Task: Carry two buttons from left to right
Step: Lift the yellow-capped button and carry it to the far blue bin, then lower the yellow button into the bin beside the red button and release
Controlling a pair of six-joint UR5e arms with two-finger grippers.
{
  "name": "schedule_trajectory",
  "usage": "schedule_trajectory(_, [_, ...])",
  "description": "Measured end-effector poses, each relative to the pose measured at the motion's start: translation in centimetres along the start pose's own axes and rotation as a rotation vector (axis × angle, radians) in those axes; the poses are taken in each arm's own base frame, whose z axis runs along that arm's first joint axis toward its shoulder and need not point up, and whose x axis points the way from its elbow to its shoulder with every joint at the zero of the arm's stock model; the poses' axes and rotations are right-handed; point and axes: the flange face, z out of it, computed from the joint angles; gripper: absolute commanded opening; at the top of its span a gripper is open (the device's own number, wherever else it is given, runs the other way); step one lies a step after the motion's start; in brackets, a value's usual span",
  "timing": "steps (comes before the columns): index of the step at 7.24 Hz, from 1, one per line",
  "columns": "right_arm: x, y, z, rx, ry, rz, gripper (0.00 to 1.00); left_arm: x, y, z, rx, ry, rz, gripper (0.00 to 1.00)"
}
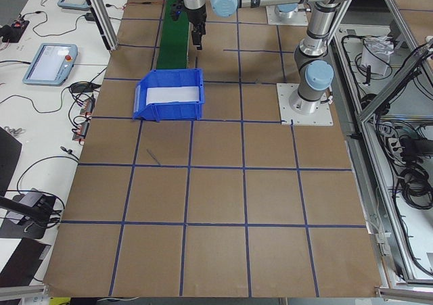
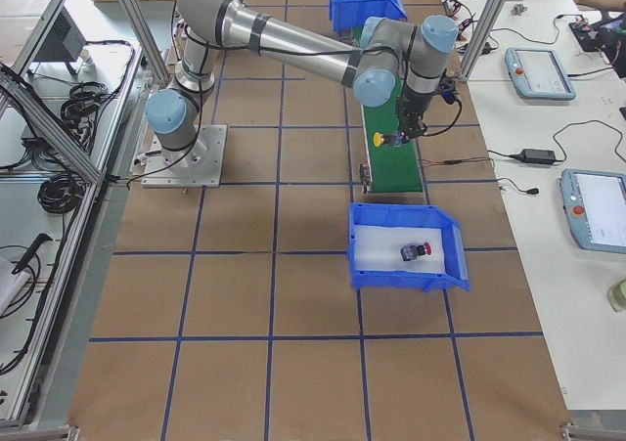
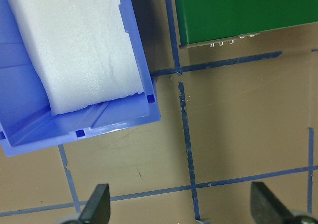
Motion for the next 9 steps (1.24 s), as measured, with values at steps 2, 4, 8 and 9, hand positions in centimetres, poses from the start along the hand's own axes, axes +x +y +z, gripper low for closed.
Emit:
schedule_trajectory(2, [6.3,2.5,-0.2,0.004,0.01,0.016,0.09,0.0,0.0,0.0,-0.001,-0.002,0.0,1.0])
schedule_trajectory(4, [10.8,2.8,-0.2,0.016,0.03,0.008,0.09,0.0,0.0,0.0,-0.001,-0.002,0.0,1.0])
schedule_trajectory(8, [17.8,1.9,2.0,0.062,0.084,-0.027,0.09,0.0,0.0,0.0,0.0,0.0,-0.001,1.0])
schedule_trajectory(9, [18.9,1.3,3.3,0.073,0.089,-0.033,0.09,0.0,0.0,0.0,-0.001,-0.001,-0.001,1.0])
